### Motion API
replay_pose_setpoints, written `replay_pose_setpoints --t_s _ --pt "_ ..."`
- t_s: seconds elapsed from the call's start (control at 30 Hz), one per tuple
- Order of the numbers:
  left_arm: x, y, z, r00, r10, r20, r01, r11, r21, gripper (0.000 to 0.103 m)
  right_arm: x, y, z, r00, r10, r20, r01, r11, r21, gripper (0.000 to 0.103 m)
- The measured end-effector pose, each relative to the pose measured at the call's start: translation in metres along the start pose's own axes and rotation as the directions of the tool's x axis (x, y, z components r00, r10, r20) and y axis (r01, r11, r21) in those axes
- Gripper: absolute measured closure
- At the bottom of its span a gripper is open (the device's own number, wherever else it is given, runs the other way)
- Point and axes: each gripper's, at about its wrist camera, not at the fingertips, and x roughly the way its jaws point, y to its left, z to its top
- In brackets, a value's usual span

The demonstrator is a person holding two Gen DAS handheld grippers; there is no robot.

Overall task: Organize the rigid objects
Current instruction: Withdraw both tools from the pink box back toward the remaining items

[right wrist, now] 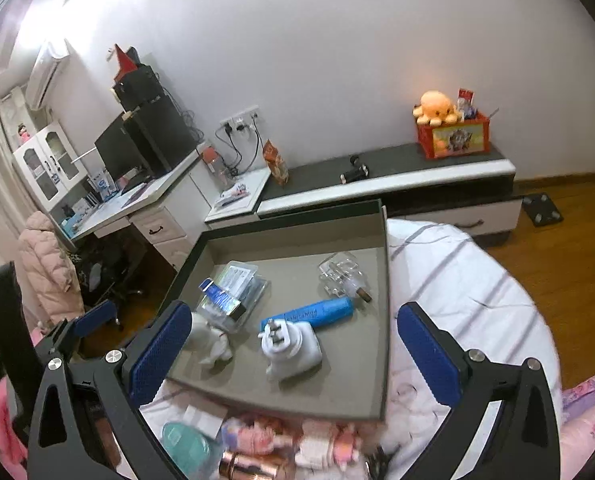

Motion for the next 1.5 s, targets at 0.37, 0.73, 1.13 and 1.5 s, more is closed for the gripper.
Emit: replay_pose_setpoints --t_s 0.37,0.73,1.13,1.5 --pt "-0.118 0.012 -0.061 0.992 0.099 0.079 -0.092 0.992 -0.083 0.0 -0.109 0.027 -0.083 0.992 -0.044 0.12 0.052 0.997 -0.058 0.0" --pt "-0.197 0.002 -0.117 0.984 0.138 0.116 -0.119 0.98 -0.159 0.0 -0.178 0.057 -0.16 0.976 -0.122 0.181 0.147 0.98 -0.132 0.0" --pt "-0.207 0.009 -0.14 0.983 0.15 0.105 -0.13 0.975 -0.178 0.0 -0.183 0.064 -0.172 0.979 -0.11 0.17 0.137 0.978 -0.155 0.0" --pt "-0.205 0.008 -0.143 0.984 0.148 0.103 -0.129 0.976 -0.175 0.0 -0.181 0.068 -0.175 0.979 -0.116 0.165 0.142 0.977 -0.158 0.0"
